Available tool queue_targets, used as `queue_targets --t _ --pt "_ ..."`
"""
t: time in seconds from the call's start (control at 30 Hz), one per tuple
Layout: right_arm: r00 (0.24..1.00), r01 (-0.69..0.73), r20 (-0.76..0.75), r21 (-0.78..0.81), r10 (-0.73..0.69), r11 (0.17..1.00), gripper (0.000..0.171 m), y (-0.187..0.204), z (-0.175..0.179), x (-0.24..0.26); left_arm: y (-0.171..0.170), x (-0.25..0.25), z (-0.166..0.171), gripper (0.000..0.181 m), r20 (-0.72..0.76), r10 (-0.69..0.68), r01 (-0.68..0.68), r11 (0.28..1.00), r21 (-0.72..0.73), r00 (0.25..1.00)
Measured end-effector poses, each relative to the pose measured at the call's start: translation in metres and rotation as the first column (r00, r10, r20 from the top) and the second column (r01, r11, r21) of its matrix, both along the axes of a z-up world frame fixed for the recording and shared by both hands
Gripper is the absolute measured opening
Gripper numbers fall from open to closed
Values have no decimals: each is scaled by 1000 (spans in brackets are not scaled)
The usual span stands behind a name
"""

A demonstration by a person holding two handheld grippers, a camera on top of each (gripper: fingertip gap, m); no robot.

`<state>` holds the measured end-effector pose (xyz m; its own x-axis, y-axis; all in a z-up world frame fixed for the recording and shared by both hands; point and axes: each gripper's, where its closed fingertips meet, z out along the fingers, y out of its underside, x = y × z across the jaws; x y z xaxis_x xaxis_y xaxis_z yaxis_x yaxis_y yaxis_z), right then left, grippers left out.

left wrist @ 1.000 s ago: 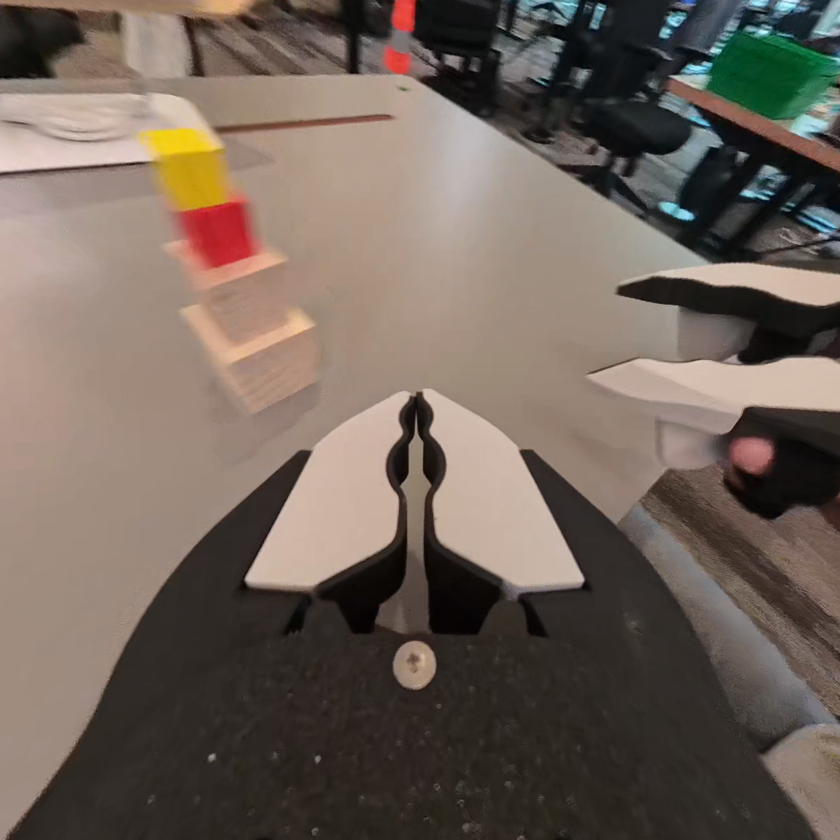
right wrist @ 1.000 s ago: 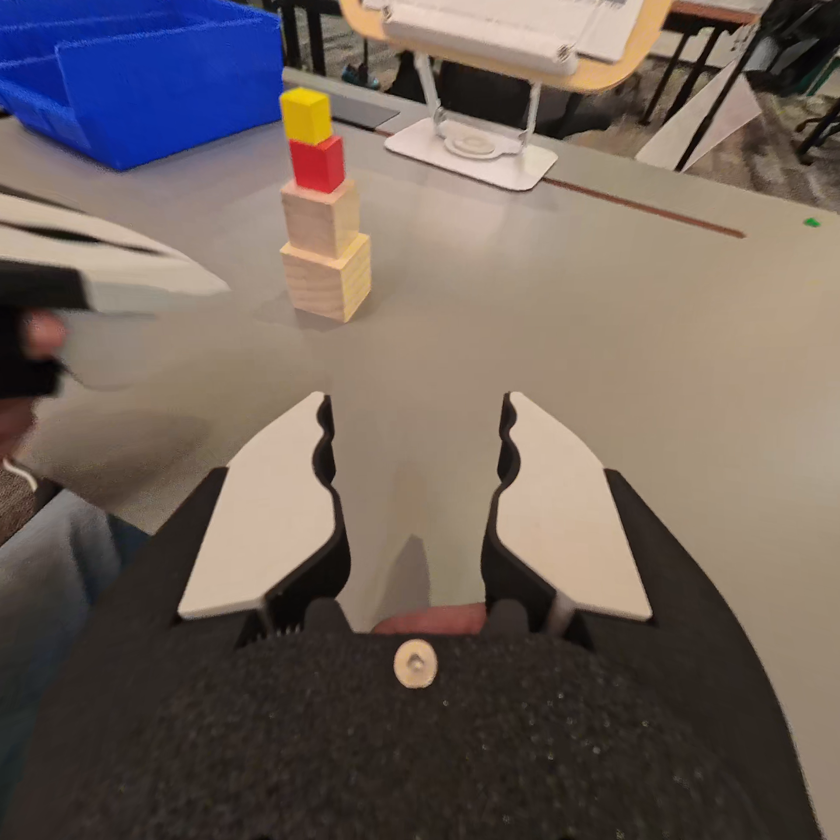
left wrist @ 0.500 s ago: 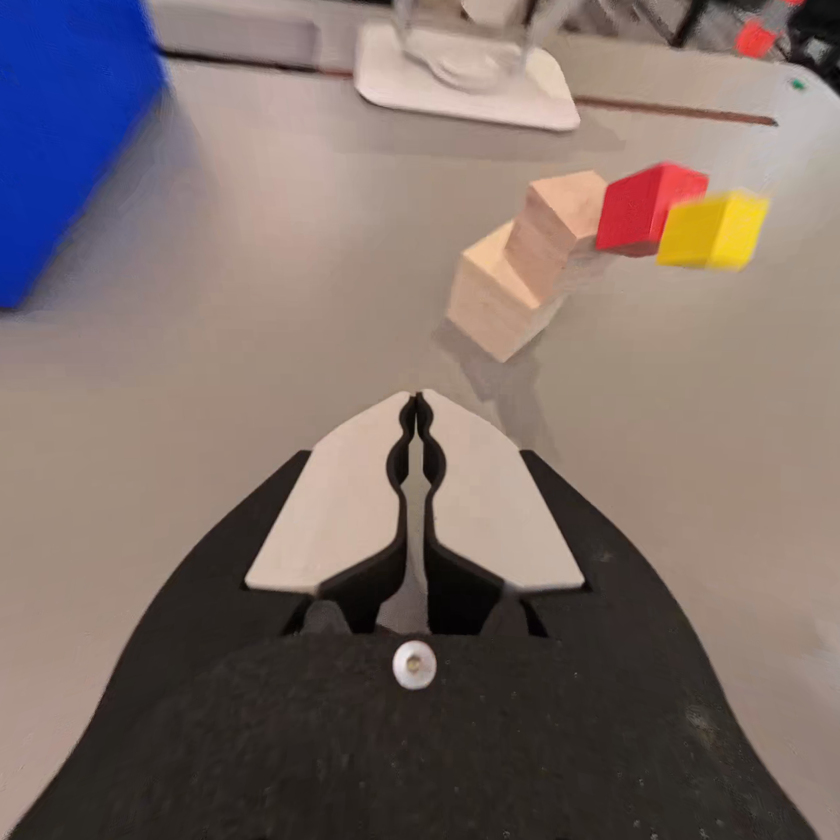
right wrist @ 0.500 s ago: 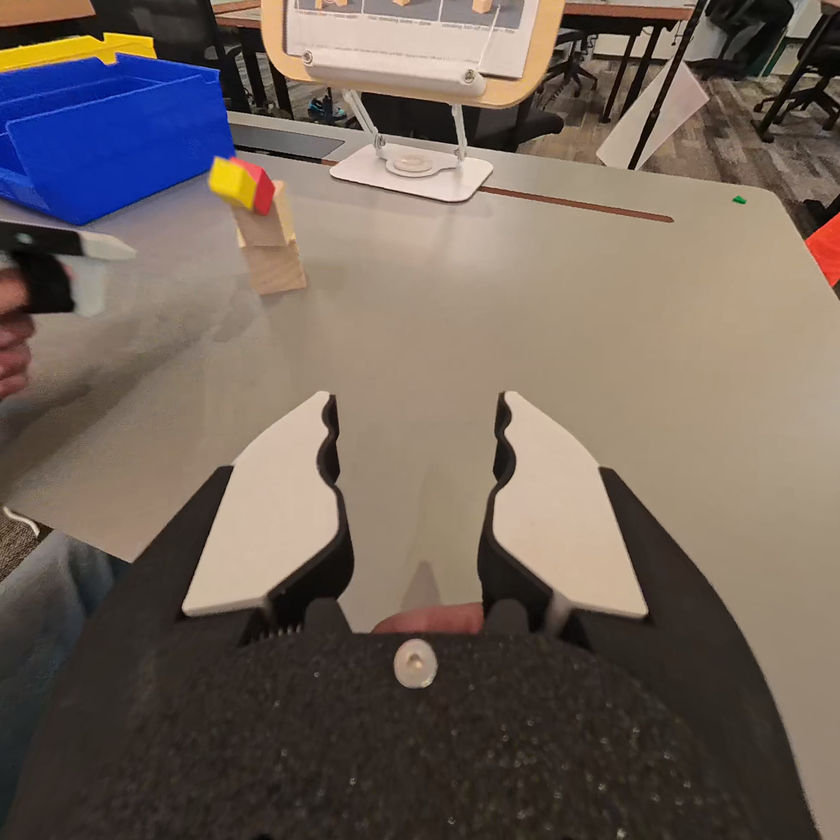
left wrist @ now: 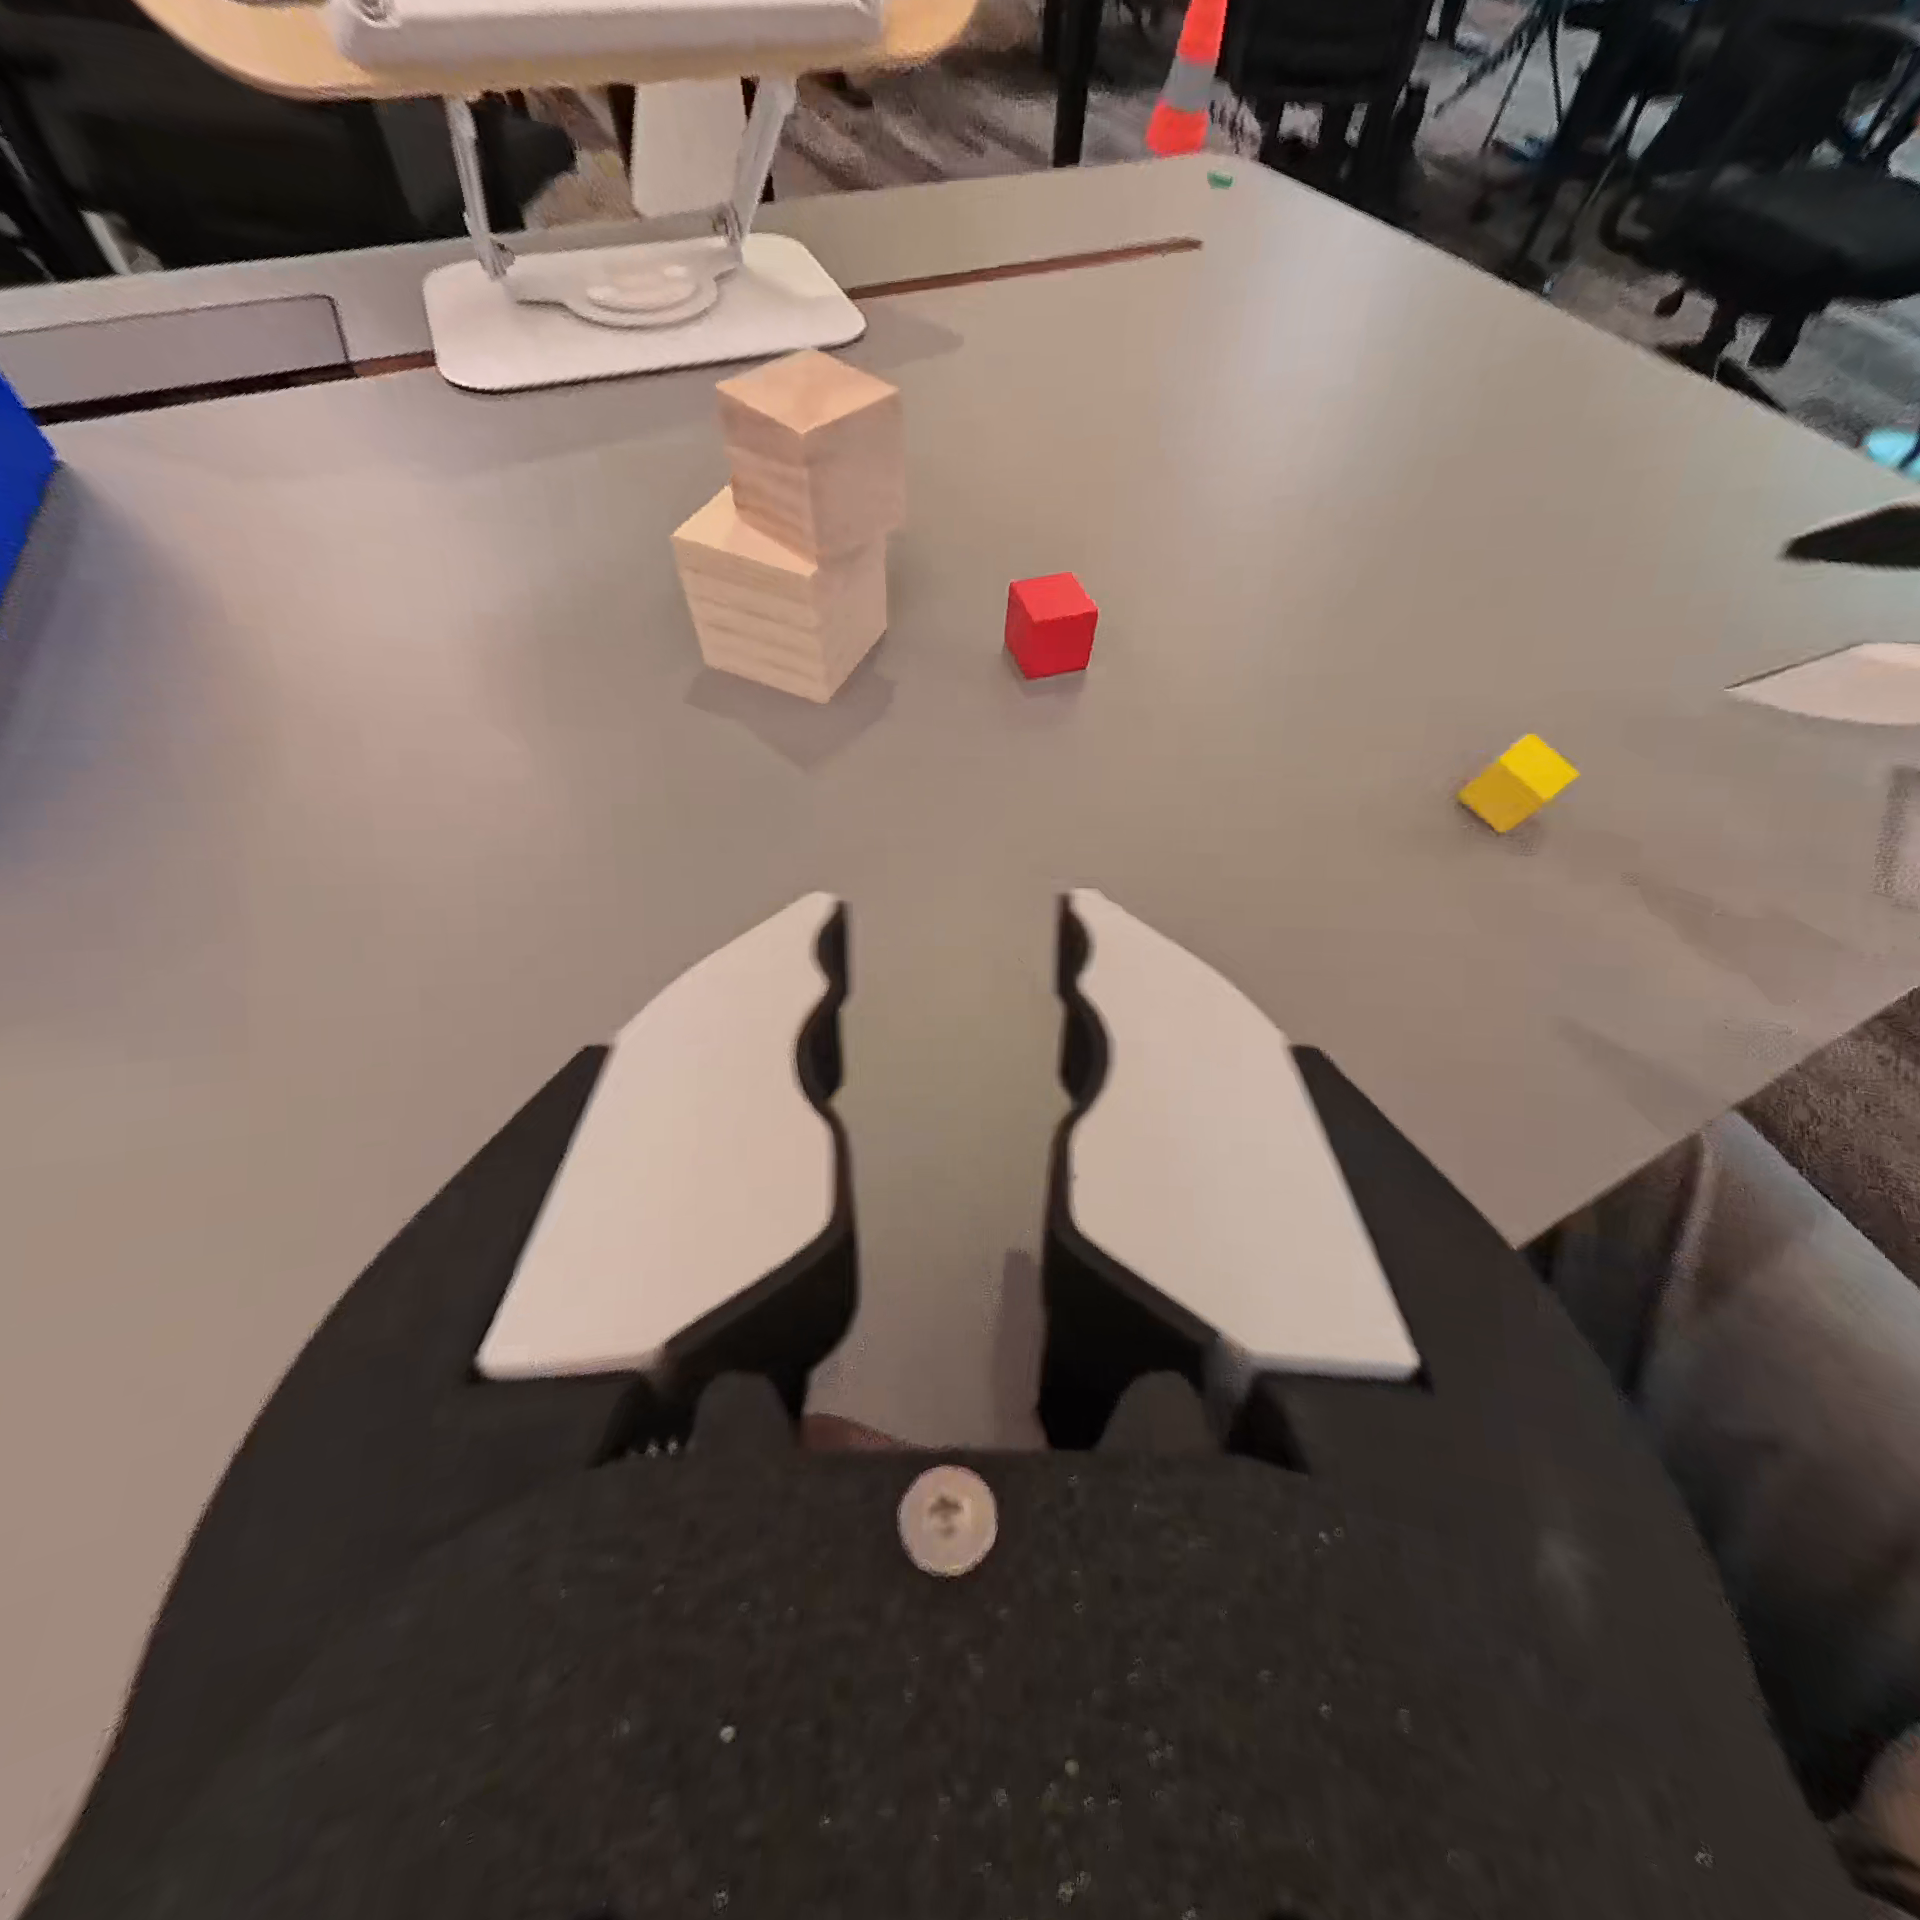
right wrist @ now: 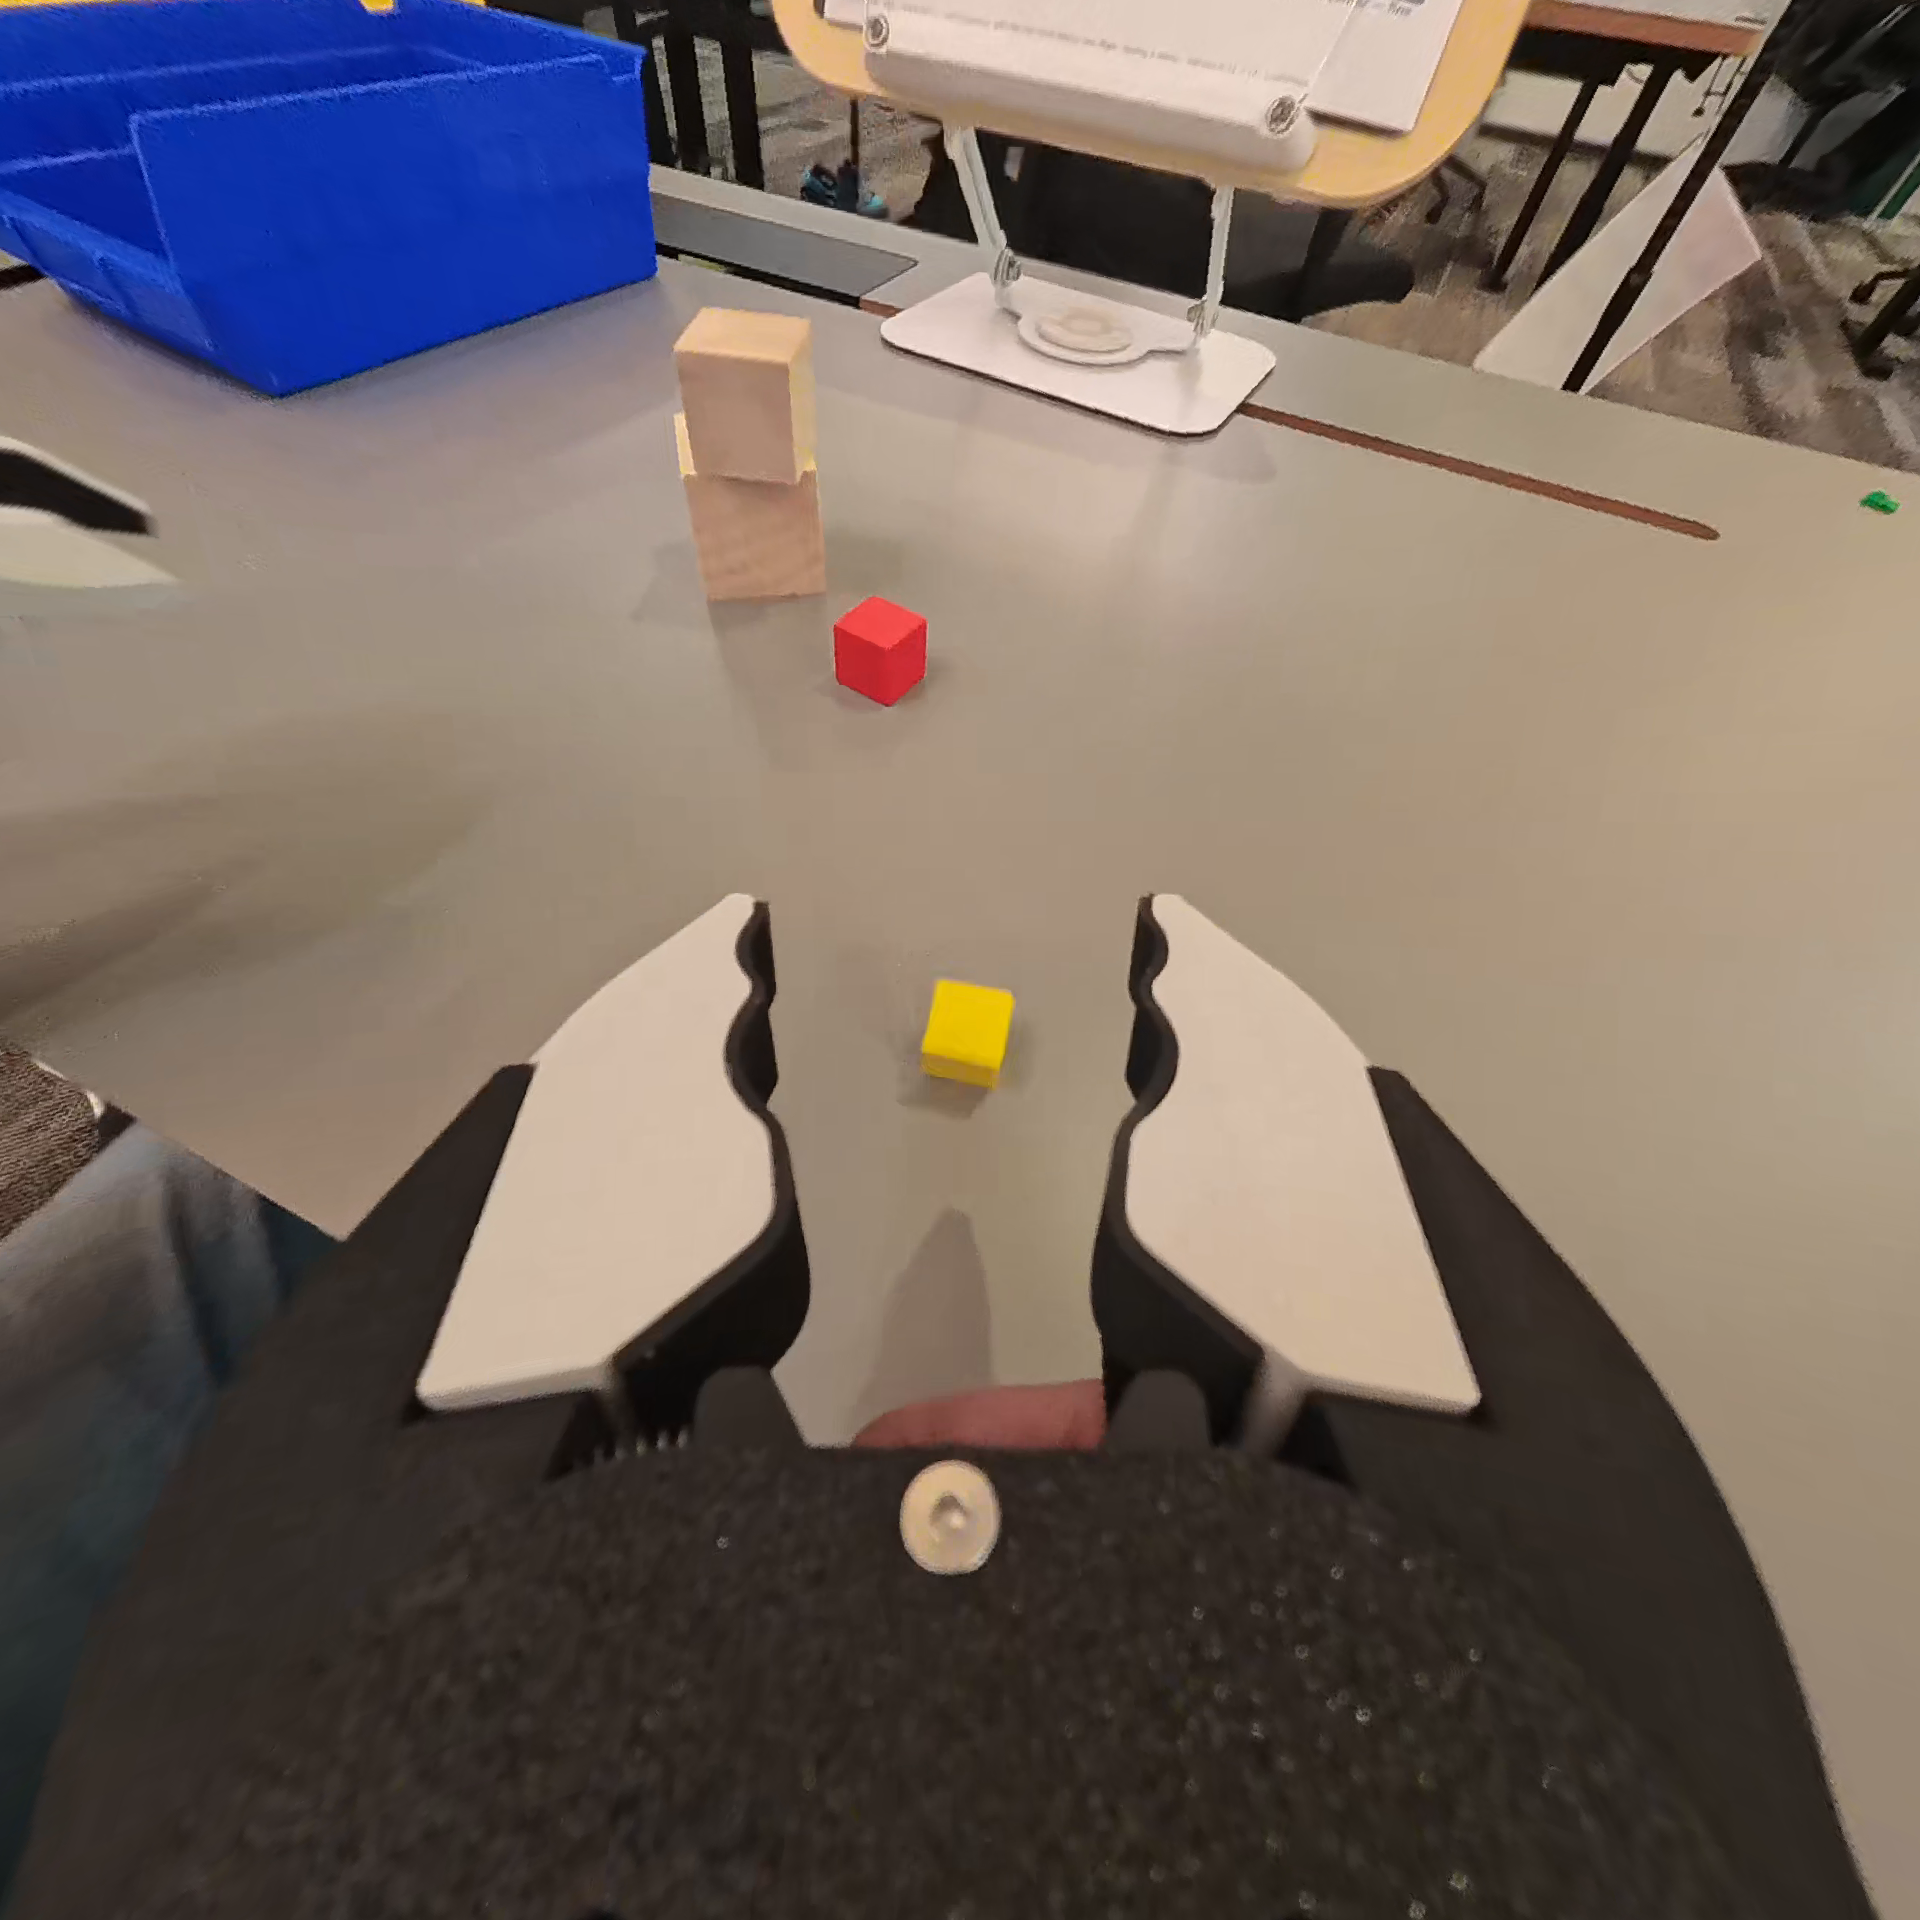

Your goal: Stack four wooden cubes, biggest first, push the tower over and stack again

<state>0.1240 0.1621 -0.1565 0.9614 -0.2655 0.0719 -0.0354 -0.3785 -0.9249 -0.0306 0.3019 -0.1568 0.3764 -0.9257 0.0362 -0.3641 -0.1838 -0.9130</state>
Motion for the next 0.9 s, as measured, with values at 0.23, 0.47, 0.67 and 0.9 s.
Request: queue_targets --t 0.23,0.47,0.67,0.9 --pt "999 6 36 -24 -5 1000 74 8 -9 -10 -12 -39 13 86 131 138 -166 957 237 982" --pt "1000 -17 23 -52 18 998 74 12 -16 -21 -14 -40 10 85 104 162 -178 970 166 981" --pt "999 -28 28 -51 30 998 74 13 -14 -26 -16 -39 8 78 87 147 -159 976 149 985" --pt "999 -27 25 -55 28 998 73 11 -13 -24 -15 -38 1 78 55 145 -152 976 156 988"
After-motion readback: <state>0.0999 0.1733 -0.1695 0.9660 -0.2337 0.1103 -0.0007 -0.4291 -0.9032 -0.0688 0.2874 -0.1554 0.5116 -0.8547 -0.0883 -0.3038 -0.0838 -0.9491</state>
